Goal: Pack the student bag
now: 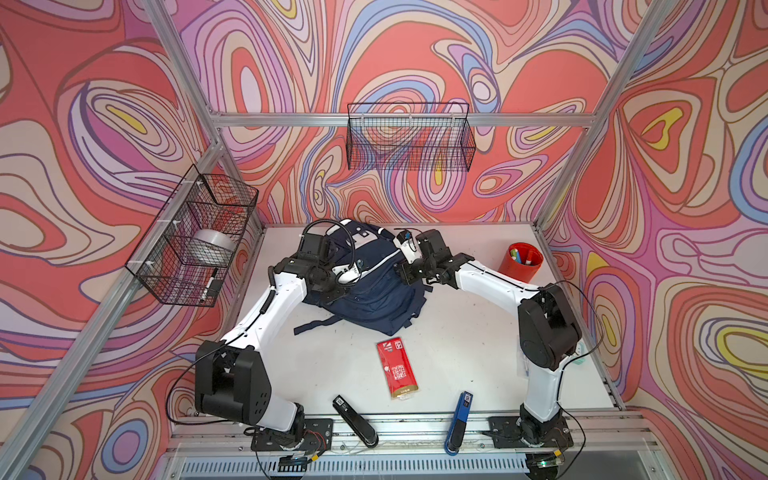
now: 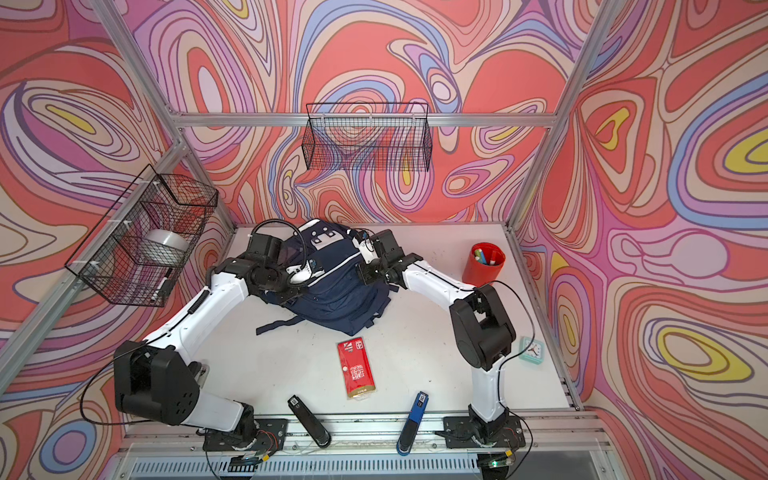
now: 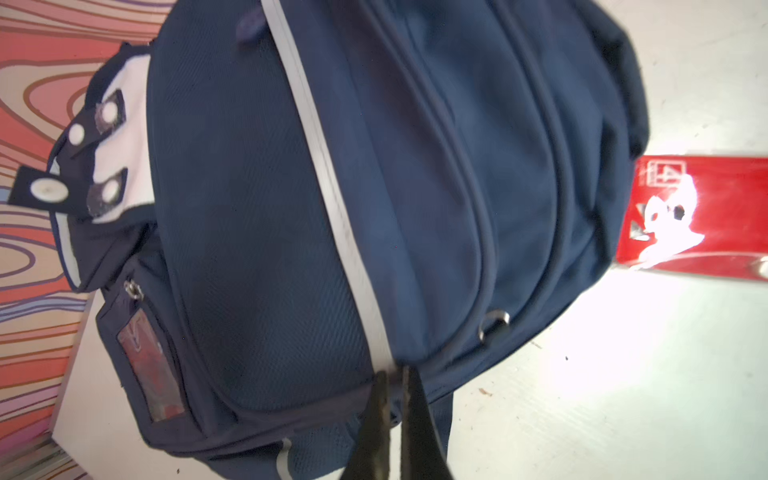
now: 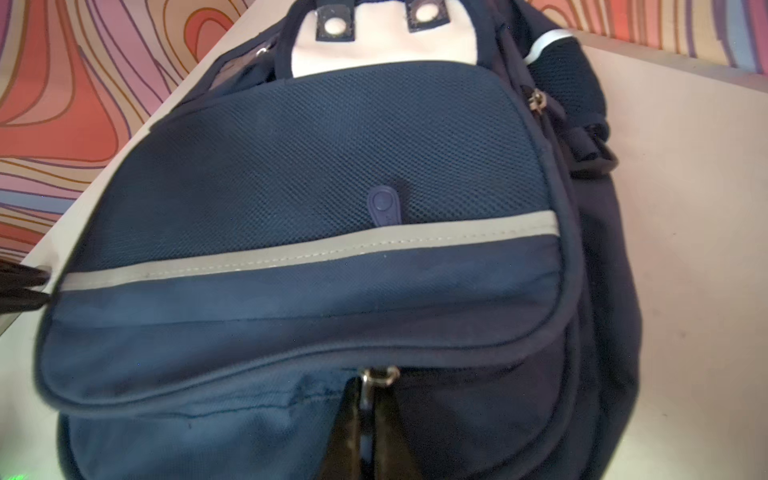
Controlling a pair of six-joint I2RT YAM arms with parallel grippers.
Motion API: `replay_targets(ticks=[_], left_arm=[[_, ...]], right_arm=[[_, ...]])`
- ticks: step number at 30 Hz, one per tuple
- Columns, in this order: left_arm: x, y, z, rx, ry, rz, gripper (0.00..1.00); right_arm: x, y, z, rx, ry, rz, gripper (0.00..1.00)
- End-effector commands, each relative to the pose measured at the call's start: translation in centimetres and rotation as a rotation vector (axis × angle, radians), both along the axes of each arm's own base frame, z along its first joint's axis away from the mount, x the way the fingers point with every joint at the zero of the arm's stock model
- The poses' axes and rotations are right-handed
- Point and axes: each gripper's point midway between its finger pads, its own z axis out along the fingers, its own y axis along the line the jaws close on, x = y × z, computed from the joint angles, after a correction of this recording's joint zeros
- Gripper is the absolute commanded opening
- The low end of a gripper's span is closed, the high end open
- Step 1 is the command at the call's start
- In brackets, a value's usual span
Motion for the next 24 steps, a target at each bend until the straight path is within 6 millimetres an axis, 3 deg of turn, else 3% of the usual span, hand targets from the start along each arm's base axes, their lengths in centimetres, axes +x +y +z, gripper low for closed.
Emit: replay_targets(ticks=[1,5,8,11,14,18,24], left_arm=[[0.0,-2.0,1.4,-0.103,0.009,-0.032,0.00],[0.3,-1.4,1.3,-0.093,0.011,0.007,0.00],[-0.1,-1.6,1.2,-0.105,0.036,-0.006,0.00],[-0.3,-1.7,1.3,-0.102,0.012,-0.037,0.00],[0.8,-0.6,1.6,-0.070,-0.101,-0.008,0.52],[0.9,0.4,1.9,-0.061,-0.119,0.020,0.60],[0.3,-0.9,1.3,-0.114,-0.076,0.009,0.66]], right_arm=[[-3.5,4.3,3.5,0.091,-0.012,0.110,0.00],[-3.5,3.9,4.1,0.149,0.014,0.115,0.00],[-3.1,2.9,3.3,0.073,0.001,0.087,0.00],[-0.8,-0.1,2.5,0.113,0.035,0.023,0.00],[0.8,-2.4,2.2,0.070,0.009,-0.003,0.00],[1.3,-2.5,1.9,0.043,0.011,0.035,0.00],[1.3,-2.3,1.5,0.046,0.018,0.043,0.00]])
